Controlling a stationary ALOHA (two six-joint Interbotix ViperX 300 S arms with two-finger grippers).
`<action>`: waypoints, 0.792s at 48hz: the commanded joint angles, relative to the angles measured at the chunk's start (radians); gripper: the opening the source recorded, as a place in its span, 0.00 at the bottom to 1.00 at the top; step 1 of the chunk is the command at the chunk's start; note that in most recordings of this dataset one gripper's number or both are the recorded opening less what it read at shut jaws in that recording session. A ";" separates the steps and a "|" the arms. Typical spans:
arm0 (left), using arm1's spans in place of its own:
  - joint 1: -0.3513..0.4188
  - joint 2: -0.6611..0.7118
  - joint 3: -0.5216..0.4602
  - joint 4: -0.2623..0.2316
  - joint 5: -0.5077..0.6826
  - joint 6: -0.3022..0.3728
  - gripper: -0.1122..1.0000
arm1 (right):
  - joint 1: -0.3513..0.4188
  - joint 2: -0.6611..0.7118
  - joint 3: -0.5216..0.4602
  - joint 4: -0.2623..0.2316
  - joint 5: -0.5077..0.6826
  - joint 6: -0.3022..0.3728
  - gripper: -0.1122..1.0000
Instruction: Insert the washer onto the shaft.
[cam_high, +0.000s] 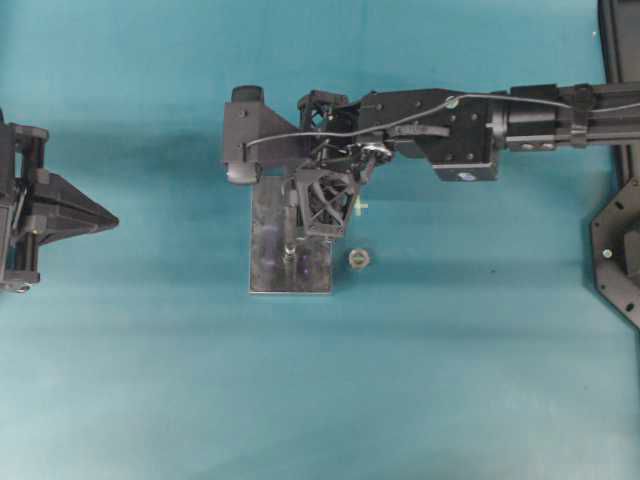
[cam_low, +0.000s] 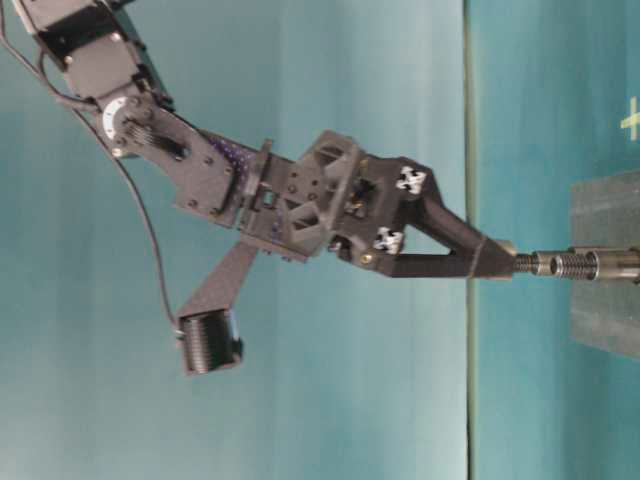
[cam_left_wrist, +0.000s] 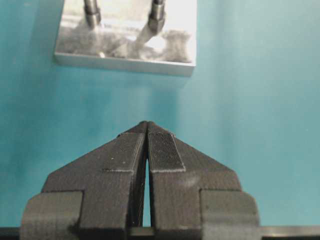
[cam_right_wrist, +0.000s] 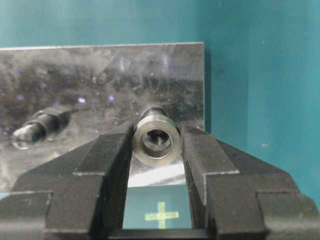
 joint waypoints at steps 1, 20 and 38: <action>0.002 0.008 -0.017 0.003 -0.008 -0.002 0.10 | -0.003 -0.014 -0.026 -0.002 0.002 -0.015 0.41; 0.002 0.012 -0.018 0.003 -0.008 -0.002 0.10 | -0.003 -0.011 -0.029 -0.002 0.000 -0.017 0.41; 0.002 0.028 -0.034 0.003 -0.003 -0.002 0.10 | -0.008 0.006 -0.031 0.003 0.006 -0.009 0.67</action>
